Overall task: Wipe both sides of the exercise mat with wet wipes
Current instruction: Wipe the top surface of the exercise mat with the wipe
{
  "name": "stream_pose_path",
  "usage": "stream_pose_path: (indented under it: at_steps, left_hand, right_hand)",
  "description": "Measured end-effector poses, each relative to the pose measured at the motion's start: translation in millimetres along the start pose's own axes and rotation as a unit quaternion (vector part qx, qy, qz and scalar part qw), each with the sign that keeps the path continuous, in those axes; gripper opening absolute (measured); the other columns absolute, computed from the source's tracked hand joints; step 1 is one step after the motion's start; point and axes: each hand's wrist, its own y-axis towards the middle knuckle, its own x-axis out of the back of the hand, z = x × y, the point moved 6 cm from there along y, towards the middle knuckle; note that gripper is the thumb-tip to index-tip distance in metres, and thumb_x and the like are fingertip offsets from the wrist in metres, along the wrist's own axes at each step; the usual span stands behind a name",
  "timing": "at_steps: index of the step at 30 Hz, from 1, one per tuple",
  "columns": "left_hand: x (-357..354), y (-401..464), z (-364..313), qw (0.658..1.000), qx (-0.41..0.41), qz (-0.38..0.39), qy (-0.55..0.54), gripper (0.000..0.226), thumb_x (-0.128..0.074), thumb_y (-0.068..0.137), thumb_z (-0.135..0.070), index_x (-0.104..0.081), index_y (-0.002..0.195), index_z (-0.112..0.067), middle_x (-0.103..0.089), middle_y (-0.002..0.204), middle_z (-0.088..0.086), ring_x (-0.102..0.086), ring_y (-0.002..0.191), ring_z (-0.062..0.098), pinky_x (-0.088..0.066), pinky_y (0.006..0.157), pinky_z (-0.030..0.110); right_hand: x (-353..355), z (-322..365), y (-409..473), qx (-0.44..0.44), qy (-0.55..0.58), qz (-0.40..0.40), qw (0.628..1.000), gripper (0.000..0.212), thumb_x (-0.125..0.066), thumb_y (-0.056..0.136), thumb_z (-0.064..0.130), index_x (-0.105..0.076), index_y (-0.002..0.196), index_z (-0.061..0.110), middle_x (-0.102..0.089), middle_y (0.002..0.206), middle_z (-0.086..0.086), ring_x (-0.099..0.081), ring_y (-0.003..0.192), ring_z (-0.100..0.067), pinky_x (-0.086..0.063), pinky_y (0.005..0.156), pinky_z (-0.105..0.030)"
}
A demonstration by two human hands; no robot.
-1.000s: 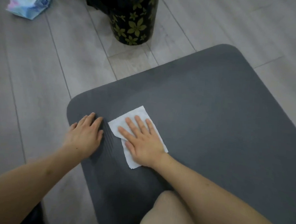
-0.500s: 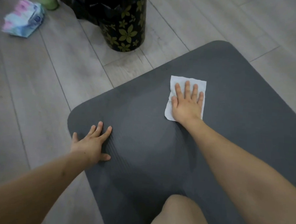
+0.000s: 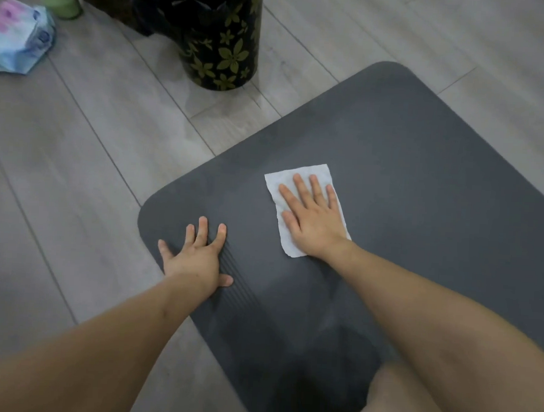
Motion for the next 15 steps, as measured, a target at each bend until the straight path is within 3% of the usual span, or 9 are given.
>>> stream_pose_path:
  at_steps: [7,15]
  left_hand:
    - [-6,3,3,0.999,-0.014,-0.037,0.0,0.112,-0.067,0.086,-0.064,0.016,0.157,-0.04,0.027,0.166,-0.002,0.017,0.156,0.026,-0.005,0.115,0.076]
    - [-5,4,3,0.996,-0.027,-0.076,0.035,0.11,-0.065,0.086,-0.067,0.012,0.159,-0.036,0.018,0.168,0.002,0.01,0.156,0.03,-0.006,0.114,0.077]
  right_hand:
    - [1,-2,-6,-0.003,0.0,-0.003,1.0,0.056,-0.006,0.107,0.054,0.004,0.161,0.049,0.01,0.173,0.01,0.014,0.159,-0.021,0.01,0.127,-0.049]
    - [-15,-29,-85,-0.139,0.032,-0.026,0.989,0.056,-0.008,0.108,0.053,0.001,0.163,0.045,0.013,0.172,0.009,0.017,0.158,-0.019,0.011,0.127,-0.047]
